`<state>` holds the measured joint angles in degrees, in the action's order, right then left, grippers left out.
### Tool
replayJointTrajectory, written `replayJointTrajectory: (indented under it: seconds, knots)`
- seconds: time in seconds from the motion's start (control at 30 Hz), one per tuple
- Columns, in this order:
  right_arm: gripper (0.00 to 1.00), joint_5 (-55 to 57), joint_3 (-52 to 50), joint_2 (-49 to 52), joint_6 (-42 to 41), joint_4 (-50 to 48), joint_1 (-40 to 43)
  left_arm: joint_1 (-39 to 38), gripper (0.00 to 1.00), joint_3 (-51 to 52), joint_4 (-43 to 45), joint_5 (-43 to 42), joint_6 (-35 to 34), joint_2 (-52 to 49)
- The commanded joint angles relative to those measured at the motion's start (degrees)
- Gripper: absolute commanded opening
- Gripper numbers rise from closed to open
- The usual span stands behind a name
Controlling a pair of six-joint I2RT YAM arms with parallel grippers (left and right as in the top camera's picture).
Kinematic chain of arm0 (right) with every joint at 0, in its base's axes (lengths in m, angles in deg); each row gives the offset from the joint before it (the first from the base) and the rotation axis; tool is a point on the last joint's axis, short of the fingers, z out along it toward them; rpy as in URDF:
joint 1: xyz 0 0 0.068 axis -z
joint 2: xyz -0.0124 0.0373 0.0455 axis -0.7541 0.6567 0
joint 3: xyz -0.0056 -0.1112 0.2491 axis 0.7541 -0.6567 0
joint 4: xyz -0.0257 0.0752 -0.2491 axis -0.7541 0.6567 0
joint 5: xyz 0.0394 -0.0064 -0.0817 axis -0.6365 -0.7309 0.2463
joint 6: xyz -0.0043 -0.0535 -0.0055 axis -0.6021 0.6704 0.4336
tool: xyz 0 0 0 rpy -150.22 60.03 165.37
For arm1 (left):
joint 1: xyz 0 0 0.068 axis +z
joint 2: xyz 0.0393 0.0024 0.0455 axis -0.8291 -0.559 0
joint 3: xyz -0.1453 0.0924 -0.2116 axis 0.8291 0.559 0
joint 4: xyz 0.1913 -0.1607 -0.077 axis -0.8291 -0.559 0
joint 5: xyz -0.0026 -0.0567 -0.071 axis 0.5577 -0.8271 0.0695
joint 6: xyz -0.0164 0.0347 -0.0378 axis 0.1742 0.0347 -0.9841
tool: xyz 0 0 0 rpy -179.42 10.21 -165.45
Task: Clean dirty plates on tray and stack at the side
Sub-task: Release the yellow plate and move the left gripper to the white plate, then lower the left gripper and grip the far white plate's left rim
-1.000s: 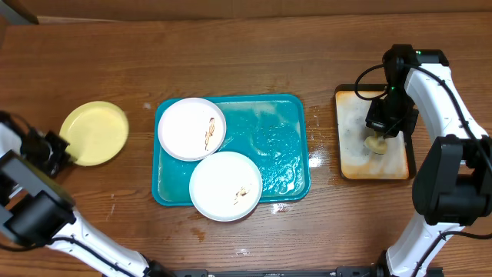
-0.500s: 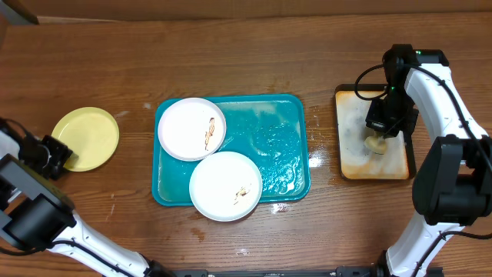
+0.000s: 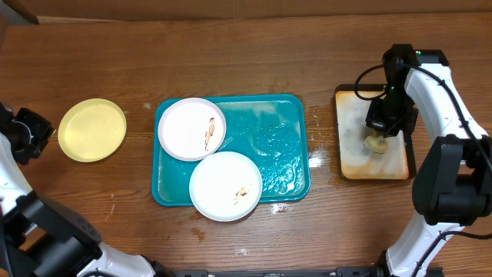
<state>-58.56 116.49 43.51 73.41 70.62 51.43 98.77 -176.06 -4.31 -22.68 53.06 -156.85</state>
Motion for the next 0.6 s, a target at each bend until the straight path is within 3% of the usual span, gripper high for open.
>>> replayJointTrajectory:
  seconds: [0.0,0.13,0.33,0.57]
  knots:
    - [0.04,-0.28,-0.37,-1.75,0.28,-0.61,-0.11,-3.91,0.36,0.39,-2.43,0.11,3.74,-0.61]
    - [0.04,-2.49,-0.37,-1.75,1.6,-1.53,-0.11,-12.68,0.4,0.55,-3.61,-0.17,12.72,-0.63]
    - [0.04,-3.06,-0.37,-1.75,1.99,-1.44,-0.11,-27.61,0.35,0.55,-2.43,0.57,21.99,-0.96]
    - [0.04,-3.06,-0.37,-1.75,2.86,-0.15,-0.11,-35.95,0.3,0.55,-1.03,5.88,23.58,-6.91]
